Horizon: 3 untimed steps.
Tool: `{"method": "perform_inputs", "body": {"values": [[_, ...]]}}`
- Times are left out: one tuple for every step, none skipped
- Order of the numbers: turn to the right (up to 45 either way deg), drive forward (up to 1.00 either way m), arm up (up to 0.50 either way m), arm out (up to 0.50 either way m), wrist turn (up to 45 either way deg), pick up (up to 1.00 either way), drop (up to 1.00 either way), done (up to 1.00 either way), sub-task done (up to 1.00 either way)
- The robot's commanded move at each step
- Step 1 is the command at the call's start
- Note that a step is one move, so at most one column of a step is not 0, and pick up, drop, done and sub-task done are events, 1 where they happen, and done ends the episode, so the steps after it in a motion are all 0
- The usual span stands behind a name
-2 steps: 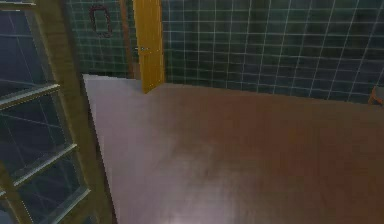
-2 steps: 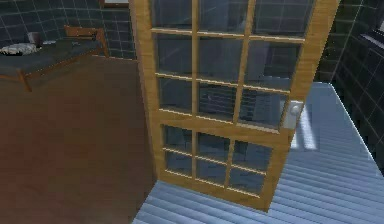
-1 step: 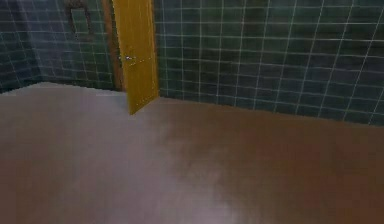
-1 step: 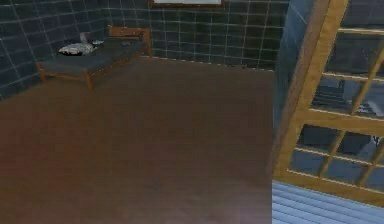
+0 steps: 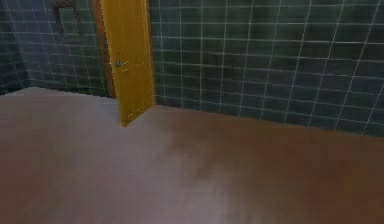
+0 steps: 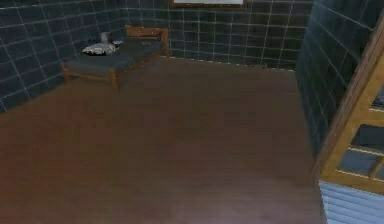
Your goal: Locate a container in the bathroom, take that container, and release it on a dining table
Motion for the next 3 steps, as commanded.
{"method": "perform_inputs", "body": {"values": [[-33.0, 0.0, 0.0, 0.0, 0.0, 0.0, 0.0, 0.0, 0.0], [0.0, 1.0, 0.0, 0.0, 0.0, 0.0, 0.0, 0.0, 0.0], [-3.0, 0.0, 0.0, 0.0, 0.0, 0.0, 0.0, 0.0, 0.0]]}}
